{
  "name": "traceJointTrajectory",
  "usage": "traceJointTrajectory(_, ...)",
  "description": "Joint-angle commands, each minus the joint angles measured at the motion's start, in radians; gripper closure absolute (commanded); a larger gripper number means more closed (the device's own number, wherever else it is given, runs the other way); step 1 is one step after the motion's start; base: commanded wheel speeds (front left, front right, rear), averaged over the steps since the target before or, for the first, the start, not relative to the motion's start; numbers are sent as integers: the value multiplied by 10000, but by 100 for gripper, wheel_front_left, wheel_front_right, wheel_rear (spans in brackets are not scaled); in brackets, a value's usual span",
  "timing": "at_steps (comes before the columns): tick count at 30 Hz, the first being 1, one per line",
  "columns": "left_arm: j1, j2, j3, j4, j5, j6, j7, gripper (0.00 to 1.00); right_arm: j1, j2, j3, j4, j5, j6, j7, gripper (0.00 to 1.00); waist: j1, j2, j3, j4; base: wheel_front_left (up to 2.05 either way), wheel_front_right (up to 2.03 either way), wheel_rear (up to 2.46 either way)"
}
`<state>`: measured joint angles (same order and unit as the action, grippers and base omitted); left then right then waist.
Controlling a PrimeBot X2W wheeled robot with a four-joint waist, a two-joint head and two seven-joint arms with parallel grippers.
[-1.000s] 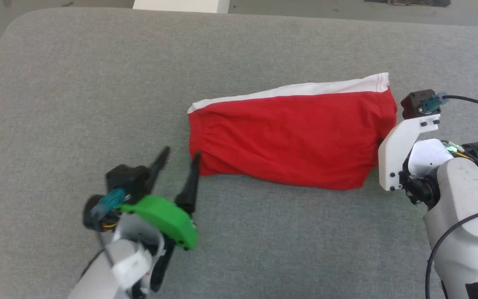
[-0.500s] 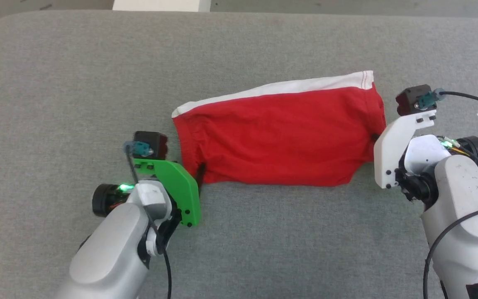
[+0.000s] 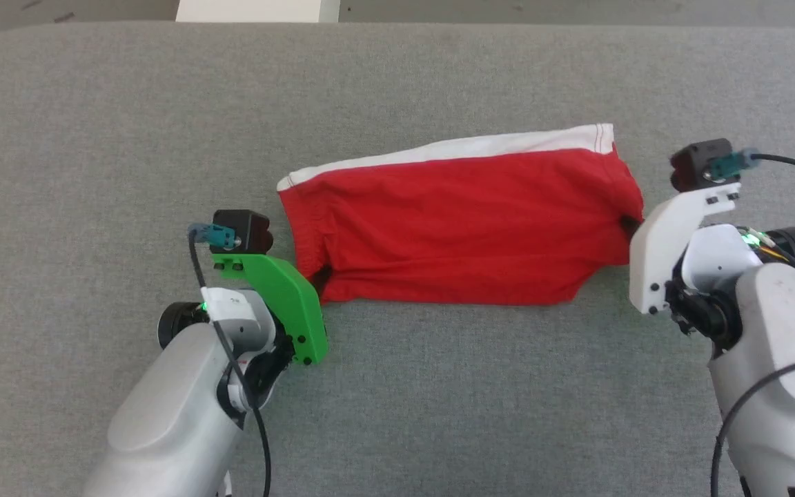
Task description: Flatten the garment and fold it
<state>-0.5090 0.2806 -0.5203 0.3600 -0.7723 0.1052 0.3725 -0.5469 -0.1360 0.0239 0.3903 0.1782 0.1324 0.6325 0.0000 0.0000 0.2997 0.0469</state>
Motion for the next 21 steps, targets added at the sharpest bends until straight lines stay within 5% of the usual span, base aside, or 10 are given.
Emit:
traceJointTrajectory(1,207,72,59,17,-117,-88,48,100,256,-38,-102,-214,113,-17,-88,100,0,0,-192,46,0,0,0)
traceJointTrajectory(9,1216,846,636,-1430,-953,5,664,100,2297,-55,-615,-2294,758,-17,493,100,0,0,-728,76,0,0,0)
traceJointTrajectory(19,3553,1790,738,-3444,-1880,977,2241,100,5307,579,-1261,-4821,1137,-17,1734,100,0,0,-996,146,0,0,0)
traceJointTrajectory(20,3697,1769,732,-3508,-1939,1021,2259,95,5431,621,-1272,-4834,1125,-17,1763,100,0,0,-1015,153,0,0,0)
traceJointTrajectory(21,3821,1730,743,-3565,-1993,1049,2224,58,5556,658,-1286,-4827,1025,-17,1763,100,0,0,-1036,165,0,0,0)
